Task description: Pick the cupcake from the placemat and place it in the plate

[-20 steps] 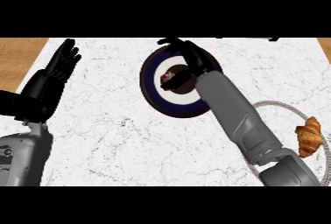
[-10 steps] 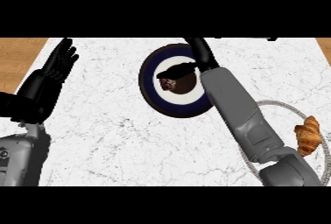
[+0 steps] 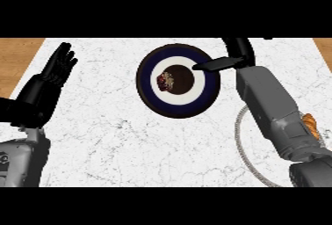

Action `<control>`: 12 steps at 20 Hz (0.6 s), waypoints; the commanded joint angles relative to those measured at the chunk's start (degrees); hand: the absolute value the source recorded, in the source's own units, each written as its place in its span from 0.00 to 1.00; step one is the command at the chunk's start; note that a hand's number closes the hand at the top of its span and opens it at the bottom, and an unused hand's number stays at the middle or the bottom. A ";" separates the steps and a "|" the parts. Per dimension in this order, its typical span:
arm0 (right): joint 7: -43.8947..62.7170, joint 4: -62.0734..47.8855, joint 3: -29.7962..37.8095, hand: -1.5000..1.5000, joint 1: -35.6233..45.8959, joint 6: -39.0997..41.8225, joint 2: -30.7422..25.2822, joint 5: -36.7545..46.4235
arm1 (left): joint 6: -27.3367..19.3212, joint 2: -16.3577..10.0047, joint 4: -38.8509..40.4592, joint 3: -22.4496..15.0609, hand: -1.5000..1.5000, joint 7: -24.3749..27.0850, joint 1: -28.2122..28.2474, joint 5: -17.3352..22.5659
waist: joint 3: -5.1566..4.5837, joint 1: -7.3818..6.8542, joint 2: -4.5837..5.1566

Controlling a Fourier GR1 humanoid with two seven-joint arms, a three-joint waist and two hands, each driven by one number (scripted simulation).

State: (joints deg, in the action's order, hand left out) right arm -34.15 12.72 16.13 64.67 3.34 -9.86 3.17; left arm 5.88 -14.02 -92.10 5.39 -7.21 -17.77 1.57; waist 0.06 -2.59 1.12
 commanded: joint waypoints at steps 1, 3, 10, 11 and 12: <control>-3.82 -1.49 1.88 0.00 -3.83 6.73 -5.71 -1.45 | 0.26 0.05 -1.60 -0.52 0.50 -0.58 0.22 -0.16 | 0.05 -0.12 0.10; -4.62 -1.86 2.96 0.00 -3.79 9.30 -8.62 -2.26 | -0.12 0.08 1.95 0.48 0.50 1.53 -0.89 -0.46 | 0.06 -0.22 0.48; -12.22 -3.22 1.68 0.00 -9.49 14.19 -13.53 -0.01 | 0.81 -0.59 0.34 0.46 0.50 0.81 -1.19 -0.15 | 0.16 -1.15 0.72; -10.81 -3.69 1.55 0.00 -9.23 16.57 -15.32 0.11 | -0.22 0.74 0.18 -0.35 0.50 -1.80 -1.82 -0.14 | 0.14 -0.56 0.39; -12.27 -3.44 0.73 0.00 -9.88 16.46 -15.58 1.09 | -0.36 1.49 1.85 -1.33 0.50 3.17 0.00 -2.06 | 0.12 -0.59 0.56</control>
State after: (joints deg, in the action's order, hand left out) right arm -43.55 9.82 17.51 57.01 17.16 -22.61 3.16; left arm 6.03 -13.63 -91.43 5.12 -6.71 -18.73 1.04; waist 0.17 -3.14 1.53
